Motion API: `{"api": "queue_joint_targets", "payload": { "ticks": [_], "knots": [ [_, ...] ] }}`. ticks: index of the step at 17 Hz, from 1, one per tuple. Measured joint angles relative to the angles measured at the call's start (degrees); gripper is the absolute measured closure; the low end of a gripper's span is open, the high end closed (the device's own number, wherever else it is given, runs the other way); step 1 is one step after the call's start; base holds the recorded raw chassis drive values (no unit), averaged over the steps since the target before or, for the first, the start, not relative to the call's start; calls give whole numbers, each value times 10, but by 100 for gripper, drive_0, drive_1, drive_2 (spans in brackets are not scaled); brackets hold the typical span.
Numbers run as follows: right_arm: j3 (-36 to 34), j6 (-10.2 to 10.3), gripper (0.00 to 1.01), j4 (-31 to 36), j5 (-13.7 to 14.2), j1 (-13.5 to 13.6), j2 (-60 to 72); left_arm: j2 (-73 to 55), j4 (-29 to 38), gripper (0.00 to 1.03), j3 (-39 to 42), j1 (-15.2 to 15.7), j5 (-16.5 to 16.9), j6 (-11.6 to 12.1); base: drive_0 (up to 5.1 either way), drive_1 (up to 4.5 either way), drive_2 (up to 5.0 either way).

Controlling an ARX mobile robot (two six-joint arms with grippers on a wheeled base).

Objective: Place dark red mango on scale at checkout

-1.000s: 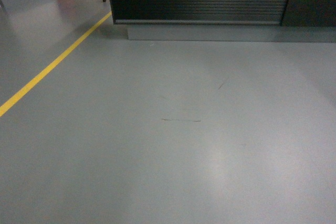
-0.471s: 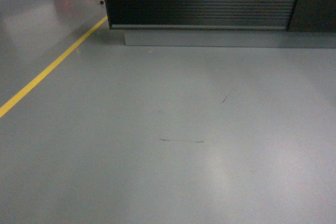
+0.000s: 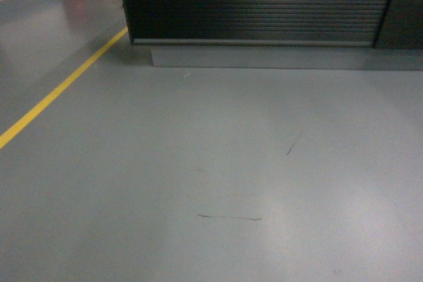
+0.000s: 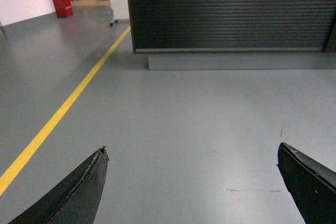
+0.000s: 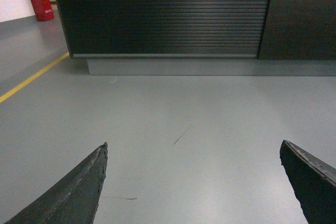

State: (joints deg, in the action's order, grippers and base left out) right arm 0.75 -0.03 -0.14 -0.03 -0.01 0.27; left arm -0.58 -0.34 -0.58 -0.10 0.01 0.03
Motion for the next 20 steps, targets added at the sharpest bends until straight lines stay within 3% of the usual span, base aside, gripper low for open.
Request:
{"api": "queue_joint_targets", "payload": {
  "ticks": [20],
  "knots": [
    [0,0,3,-1,0,0,0,0,2,5,0,0,0,0,0,0,0]
  ]
}}
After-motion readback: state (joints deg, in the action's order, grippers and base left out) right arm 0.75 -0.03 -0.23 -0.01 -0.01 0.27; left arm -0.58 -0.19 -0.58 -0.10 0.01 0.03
